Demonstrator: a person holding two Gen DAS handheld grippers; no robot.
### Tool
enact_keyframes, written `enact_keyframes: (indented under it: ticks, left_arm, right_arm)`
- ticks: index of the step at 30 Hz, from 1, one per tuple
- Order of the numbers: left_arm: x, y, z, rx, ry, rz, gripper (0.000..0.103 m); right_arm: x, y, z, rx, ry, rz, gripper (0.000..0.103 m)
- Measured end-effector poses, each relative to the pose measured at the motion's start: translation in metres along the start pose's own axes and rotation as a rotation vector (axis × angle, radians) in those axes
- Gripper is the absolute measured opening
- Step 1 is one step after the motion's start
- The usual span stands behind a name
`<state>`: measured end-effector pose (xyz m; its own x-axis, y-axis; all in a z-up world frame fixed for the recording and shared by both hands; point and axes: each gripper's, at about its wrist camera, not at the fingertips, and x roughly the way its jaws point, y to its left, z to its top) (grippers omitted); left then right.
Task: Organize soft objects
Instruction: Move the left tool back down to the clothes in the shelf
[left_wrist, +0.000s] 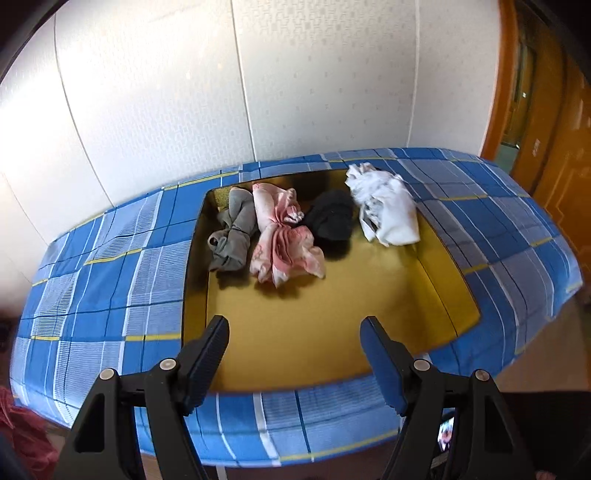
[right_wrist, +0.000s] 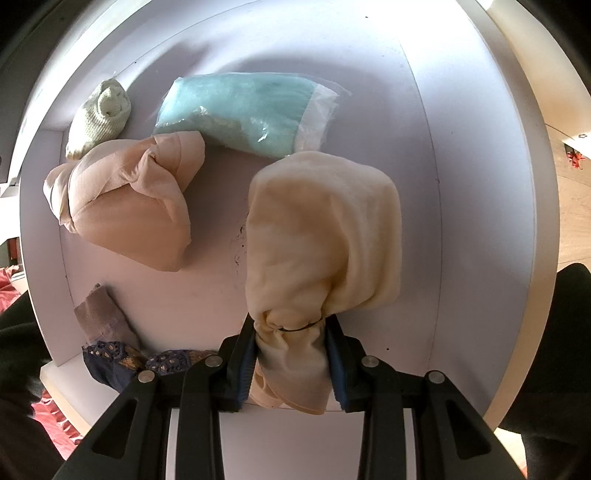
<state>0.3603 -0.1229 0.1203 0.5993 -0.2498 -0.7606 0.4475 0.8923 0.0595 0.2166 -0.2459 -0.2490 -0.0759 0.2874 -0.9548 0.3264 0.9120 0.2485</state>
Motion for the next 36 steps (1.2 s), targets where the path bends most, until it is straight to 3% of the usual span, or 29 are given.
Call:
enact_keyframes:
  ticks: [11, 20, 27, 36]
  left_arm:
    - [-0.033, -0.023, -0.043, 0.057, -0.015, -0.031, 0.076]
    - [-0.034, -0.05, -0.09, 0.107, 0.035, -0.086, 0.081]
    - [0.009, -0.056, -0.142, 0.133, 0.212, -0.138, 0.081]
    - [0.089, -0.059, -0.222, 0.133, 0.528, -0.154, 0.082]
  right_arm:
    - [0.002, -0.001, -0.006, -0.005, -0.005, 0.005, 0.034]
    - [0.002, 0.0, -0.006, -0.013, -0.004, 0.0, 0.034]
    - [0.002, 0.0, -0.006, -0.012, -0.005, -0.001, 0.034]
    - [0.001, 0.004, -0.006, -0.018, -0.006, -0.006, 0.034]
